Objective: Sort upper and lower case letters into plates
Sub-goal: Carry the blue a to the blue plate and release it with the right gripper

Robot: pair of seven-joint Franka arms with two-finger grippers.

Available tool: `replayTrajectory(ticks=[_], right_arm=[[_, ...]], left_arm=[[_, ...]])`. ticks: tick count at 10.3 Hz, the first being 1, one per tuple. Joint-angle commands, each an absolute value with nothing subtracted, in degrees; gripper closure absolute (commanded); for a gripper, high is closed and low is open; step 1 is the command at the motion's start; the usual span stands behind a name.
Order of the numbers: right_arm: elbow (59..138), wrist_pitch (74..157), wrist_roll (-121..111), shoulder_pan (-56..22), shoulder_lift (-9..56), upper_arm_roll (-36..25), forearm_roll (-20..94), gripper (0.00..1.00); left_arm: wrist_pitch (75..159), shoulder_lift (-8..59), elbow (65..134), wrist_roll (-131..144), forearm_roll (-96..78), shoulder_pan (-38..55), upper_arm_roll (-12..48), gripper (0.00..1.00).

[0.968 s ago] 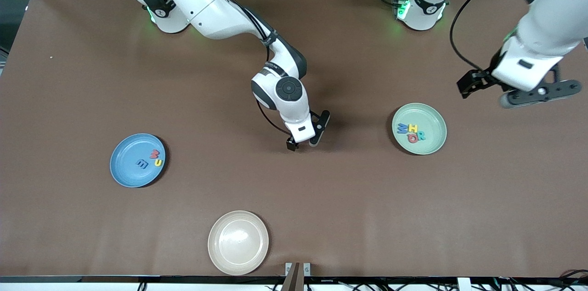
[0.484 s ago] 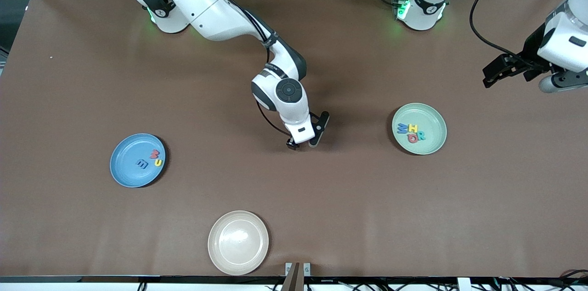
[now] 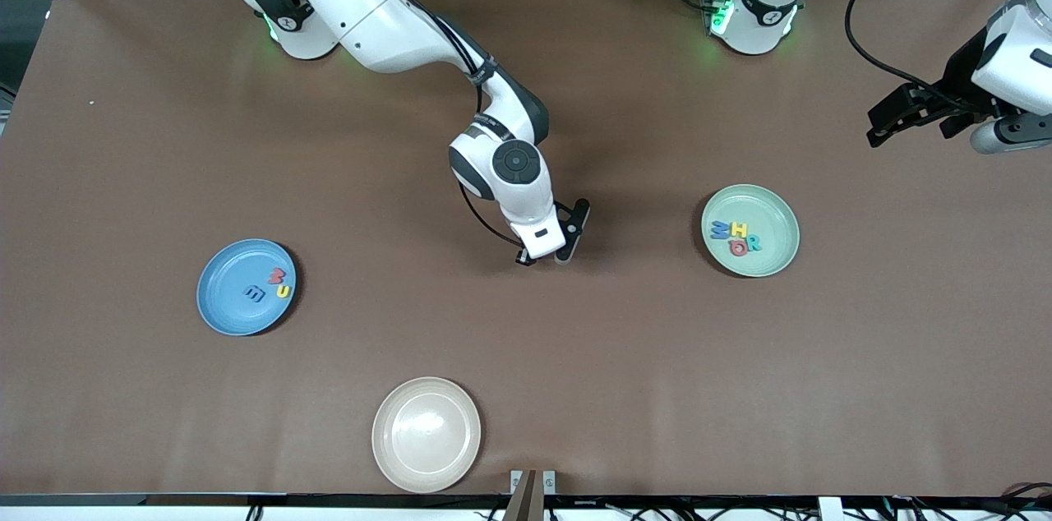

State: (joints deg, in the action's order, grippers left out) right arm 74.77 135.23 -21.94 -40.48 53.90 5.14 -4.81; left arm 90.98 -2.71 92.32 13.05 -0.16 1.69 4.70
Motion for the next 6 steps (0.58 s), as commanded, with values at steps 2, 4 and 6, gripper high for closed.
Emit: replayTrajectory(ticks=[2,4,6], right_arm=[[73.74,134.56,-22.94,-38.06,52.04,5.36,-5.45,1.0],[74.18,133.6,-23.03,-34.47,49.41,5.1,-5.19,1.0],[73.92,128.69,-22.68,-30.61,46.42,5.53,-4.92,1.0]], left_arm=[[90.18,-3.52,92.99,9.85,-2.37,2.29,3.52,0.0],[90.18,-3.51,93.25,10.02,-2.11,2.37,3.86,0.0],[88.78,-3.52,92.99,9.84,-1.5,2.46,4.04,0.0]])
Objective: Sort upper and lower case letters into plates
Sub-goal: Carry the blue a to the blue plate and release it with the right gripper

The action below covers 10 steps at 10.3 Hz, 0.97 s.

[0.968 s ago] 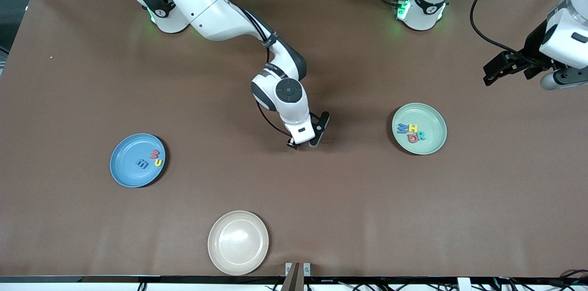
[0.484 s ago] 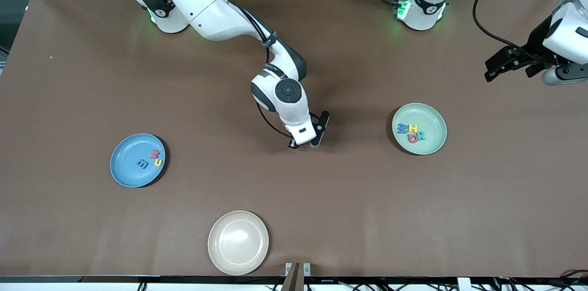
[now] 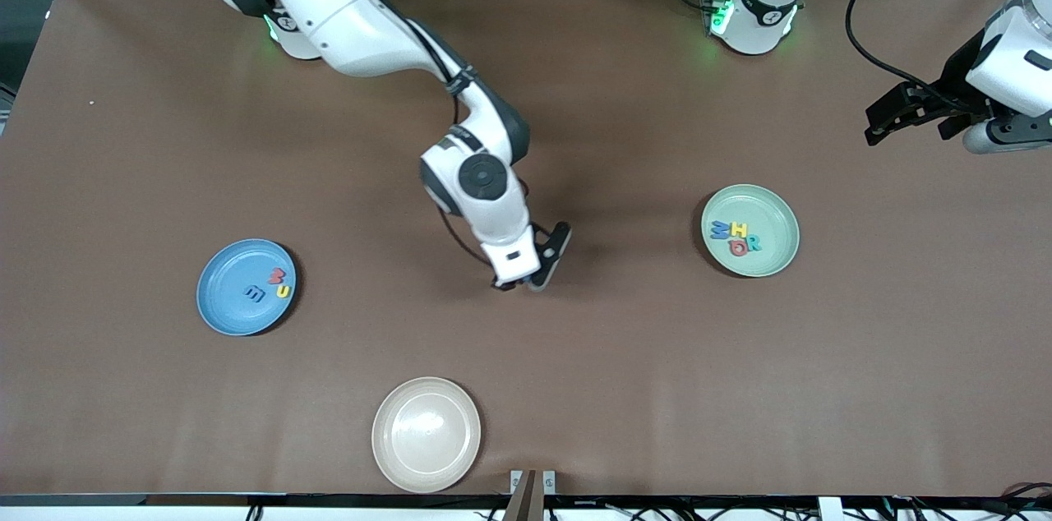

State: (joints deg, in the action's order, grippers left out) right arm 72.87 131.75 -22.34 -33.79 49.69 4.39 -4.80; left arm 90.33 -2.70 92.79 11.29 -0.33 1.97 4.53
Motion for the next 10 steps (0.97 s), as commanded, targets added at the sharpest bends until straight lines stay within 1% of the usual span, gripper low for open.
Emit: replayTrajectory(ticks=[1,2,5,6,7,8,10], right_arm=[[74.0,127.89,-22.59,-28.67,44.49,4.93,-4.23,1.0],[74.26,126.4,-21.98,-24.65,43.34,5.01,-3.78,1.0],[75.58,114.99,-20.23,-15.76,38.6,4.92,-3.87,1.0],[78.81,113.66,-17.6,-12.51,35.97,4.92,-3.87,1.0],[83.88,114.08,-14.53,-10.39,32.73,4.57,-3.95,1.0],[88.55,114.52,-9.28,-10.28,30.09,1.61,-3.96,1.0],[93.5,113.91,-1.7,-10.11,28.3,-2.7,-4.57,1.0]], left_arm=[[88.07,-3.52,92.99,9.84,-0.97,2.37,5.09,0.0],[88.07,-3.52,92.99,9.84,-0.18,2.37,5.18,0.0],[87.98,-3.52,92.9,10.28,0.0,2.02,6.23,0.0],[87.72,-3.52,92.73,10.2,0.09,2.02,6.24,0.0],[87.71,-3.52,92.72,10.2,0.09,1.93,6.24,0.0],[87.71,-3.52,92.64,10.2,0.09,1.93,6.33,0.0],[87.71,-3.52,92.64,10.2,0.09,1.85,6.33,0.0]])
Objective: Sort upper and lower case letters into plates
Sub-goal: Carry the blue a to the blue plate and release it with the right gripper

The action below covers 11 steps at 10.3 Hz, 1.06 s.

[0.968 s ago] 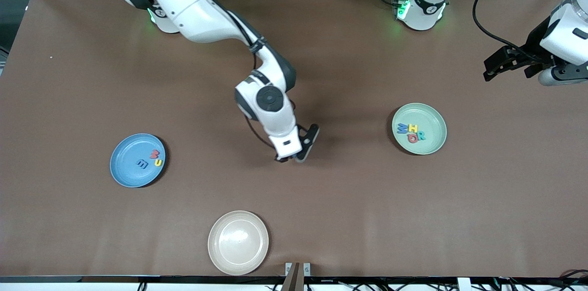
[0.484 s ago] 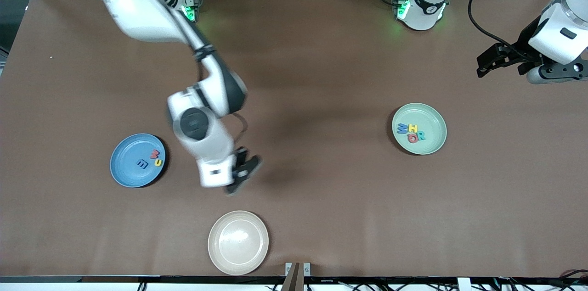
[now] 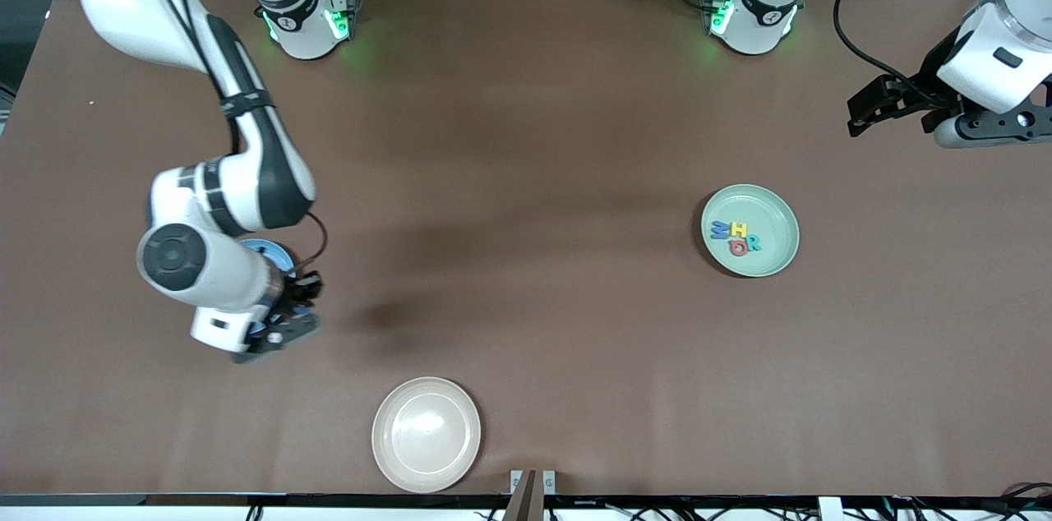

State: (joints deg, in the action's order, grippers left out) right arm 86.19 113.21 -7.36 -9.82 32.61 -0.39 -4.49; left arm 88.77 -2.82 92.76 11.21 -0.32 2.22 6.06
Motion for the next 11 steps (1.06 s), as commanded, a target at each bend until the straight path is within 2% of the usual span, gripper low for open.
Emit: replayTrajectory(ticks=[1,3,4,5,6,7,11], right_arm=[[95.26,114.25,-0.71,-9.76,28.47,-4.9,-4.57,1.0],[98.16,115.22,-0.79,-7.57,28.65,-6.24,-4.57,1.0],[99.04,115.92,-0.7,-7.56,28.91,-7.02,-4.57,0.93],[100.1,117.75,-0.88,-7.56,29.35,-8.16,-4.57,0.75],[101.76,120.21,-1.4,-7.56,29.53,-8.87,-4.57,0.18],[102.3,120.93,-1.58,-7.56,29.53,-9.14,-4.57,0.0],[102.13,118.13,-1.67,-7.47,27.0,-9.32,-2.73,0.0]], left_arm=[[87.71,-3.52,92.64,10.11,0.09,1.76,6.33,0.0],[87.63,-3.52,92.72,10.28,0.09,1.67,6.33,0.0],[87.71,-3.34,92.72,10.63,0.09,1.76,6.42,0.0],[87.71,-3.25,92.72,10.63,0.09,1.84,6.42,0.0],[87.71,-3.25,92.72,10.63,0.09,1.85,6.42,0.0],[87.71,-3.25,92.72,10.46,0.09,1.85,6.42,0.0],[87.71,-3.34,92.64,10.28,0.0,2.11,6.5,0.0]])
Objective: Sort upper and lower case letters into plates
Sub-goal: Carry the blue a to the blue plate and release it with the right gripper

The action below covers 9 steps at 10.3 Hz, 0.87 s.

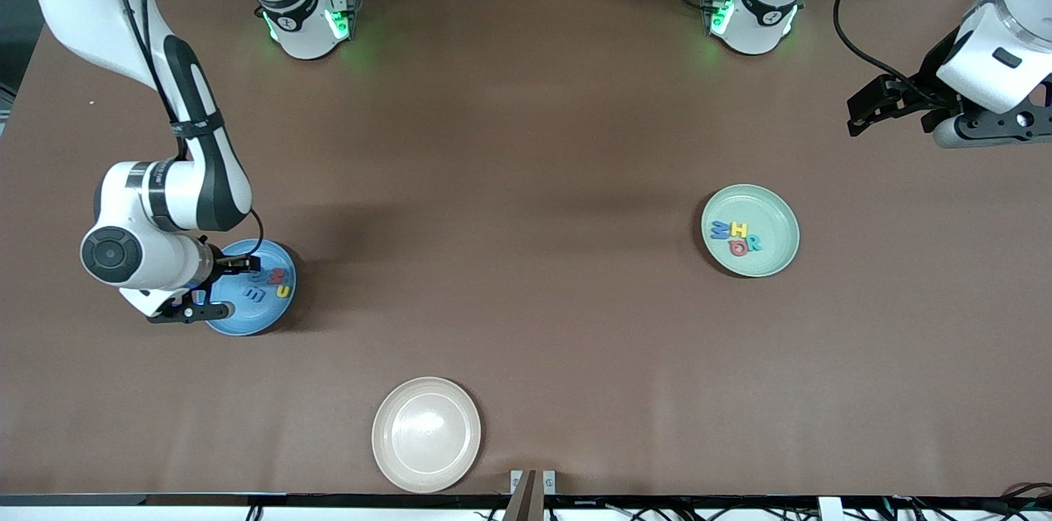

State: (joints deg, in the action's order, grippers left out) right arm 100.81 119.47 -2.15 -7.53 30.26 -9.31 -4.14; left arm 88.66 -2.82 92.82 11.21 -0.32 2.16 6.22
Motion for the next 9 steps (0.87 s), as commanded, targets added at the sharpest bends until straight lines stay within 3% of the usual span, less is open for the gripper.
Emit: replayTrajectory(ticks=[1,4,7,9], right_arm=[[102.39,117.34,-2.28,-7.47,25.07,-9.32,-2.46,0.0],[102.48,112.34,-2.46,-7.56,16.55,-9.06,1.49,0.0],[105.21,112.33,-2.9,-2.04,7.41,-3.1,1.15,0.0],[104.86,110.14,-2.99,-1.67,3.36,-3.25,0.88,0.0]], left_arm=[[87.71,-3.25,92.72,9.94,0.09,2.11,6.5,0.0],[87.71,-2.9,92.46,9.84,0.0,2.46,6.24,0.0],[87.71,-2.38,90.63,10.02,0.09,2.55,5.98,0.0],[87.63,-1.93,89.48,10.02,0.09,2.55,6.06,0.0]])
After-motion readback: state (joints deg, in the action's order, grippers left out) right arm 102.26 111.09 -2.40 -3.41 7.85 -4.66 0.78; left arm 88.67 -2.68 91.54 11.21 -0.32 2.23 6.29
